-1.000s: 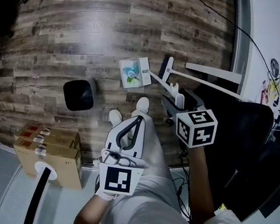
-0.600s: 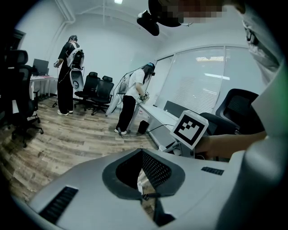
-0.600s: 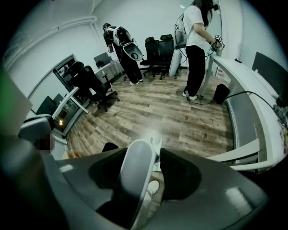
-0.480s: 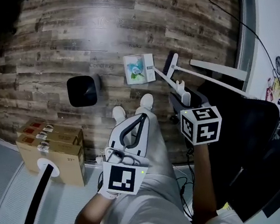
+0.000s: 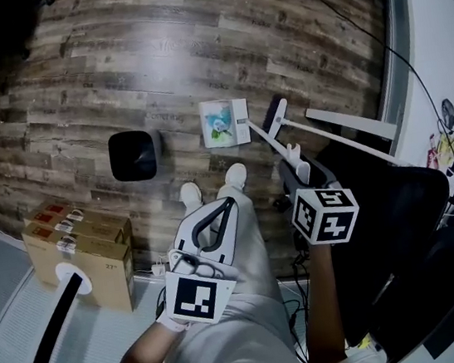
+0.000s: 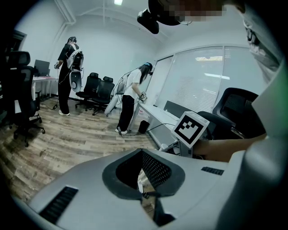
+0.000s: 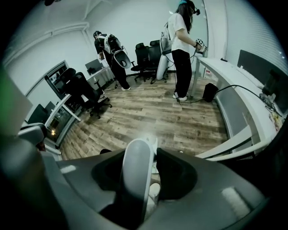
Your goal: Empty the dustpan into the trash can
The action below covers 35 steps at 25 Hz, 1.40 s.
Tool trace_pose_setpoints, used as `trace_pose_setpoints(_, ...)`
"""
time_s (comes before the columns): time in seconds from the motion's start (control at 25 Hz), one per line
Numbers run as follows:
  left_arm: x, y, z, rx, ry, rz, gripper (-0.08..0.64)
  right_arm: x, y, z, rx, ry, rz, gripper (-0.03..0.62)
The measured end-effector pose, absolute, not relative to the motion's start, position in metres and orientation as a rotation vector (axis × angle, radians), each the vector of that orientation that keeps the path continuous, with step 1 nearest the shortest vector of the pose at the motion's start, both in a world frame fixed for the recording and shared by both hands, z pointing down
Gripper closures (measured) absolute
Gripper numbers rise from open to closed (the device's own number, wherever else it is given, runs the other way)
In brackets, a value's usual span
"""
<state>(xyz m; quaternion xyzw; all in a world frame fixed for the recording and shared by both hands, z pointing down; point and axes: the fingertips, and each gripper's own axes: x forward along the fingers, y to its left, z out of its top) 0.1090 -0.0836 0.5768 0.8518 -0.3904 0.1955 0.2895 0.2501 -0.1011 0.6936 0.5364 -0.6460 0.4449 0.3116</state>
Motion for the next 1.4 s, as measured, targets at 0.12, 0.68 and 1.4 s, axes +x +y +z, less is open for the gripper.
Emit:
trace_pose_setpoints(0.12, 0.109, -0.081, 0.573, 2.291, -1.051, 0.515, 0.554, 0.259, -0.1, 0.691, 1.466, -1.678, 1.082, 0.448)
trace_pose_setpoints(0.68, 0.101, -0.054, 0.561, 2.303, -1.06, 0.506, 0.554, 0.247, -0.085, 0.667, 1.507, -1.68, 0.892, 0.476)
trace_pose_setpoints(1.4, 0.063, -0.027, 0.5, 2.292, -1.162, 0.444, 0.554, 0.224, -0.063, 0.573, 1.593, -1.762, 0.834, 0.476)
